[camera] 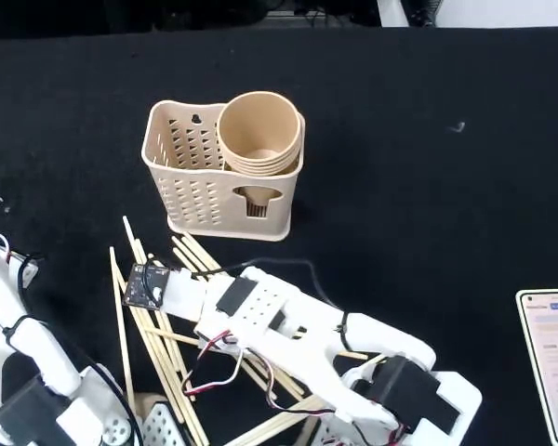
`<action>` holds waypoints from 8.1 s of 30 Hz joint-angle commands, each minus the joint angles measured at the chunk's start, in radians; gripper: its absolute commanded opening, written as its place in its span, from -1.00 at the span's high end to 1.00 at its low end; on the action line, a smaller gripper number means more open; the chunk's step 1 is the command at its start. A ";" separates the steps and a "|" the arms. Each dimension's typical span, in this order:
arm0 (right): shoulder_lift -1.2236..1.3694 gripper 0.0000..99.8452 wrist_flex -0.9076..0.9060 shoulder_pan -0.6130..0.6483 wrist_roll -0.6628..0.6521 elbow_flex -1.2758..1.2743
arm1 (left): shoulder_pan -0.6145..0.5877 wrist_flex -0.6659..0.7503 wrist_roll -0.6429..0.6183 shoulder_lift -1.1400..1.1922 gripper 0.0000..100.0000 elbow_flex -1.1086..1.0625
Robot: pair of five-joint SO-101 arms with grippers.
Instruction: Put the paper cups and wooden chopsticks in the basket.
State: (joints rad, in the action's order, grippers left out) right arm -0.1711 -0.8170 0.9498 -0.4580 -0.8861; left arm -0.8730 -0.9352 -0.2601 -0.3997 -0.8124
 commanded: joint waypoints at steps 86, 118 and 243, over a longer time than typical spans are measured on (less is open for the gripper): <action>-0.809 0.98 0.172 -0.249 0.288 0.648 | 0.027 0.063 -0.009 -0.006 0.64 -0.038; -0.113 0.75 0.628 -0.313 0.431 0.613 | 0.116 0.080 -0.009 -0.011 0.64 -0.077; -0.168 0.98 -0.318 0.071 -0.043 -0.036 | -0.237 0.071 -0.011 0.269 0.64 0.237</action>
State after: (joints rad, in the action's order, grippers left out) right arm -0.2555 -1.1193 1.1032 -0.4595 -0.9705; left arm -1.1032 -0.8600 -0.2601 -0.0852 -0.6299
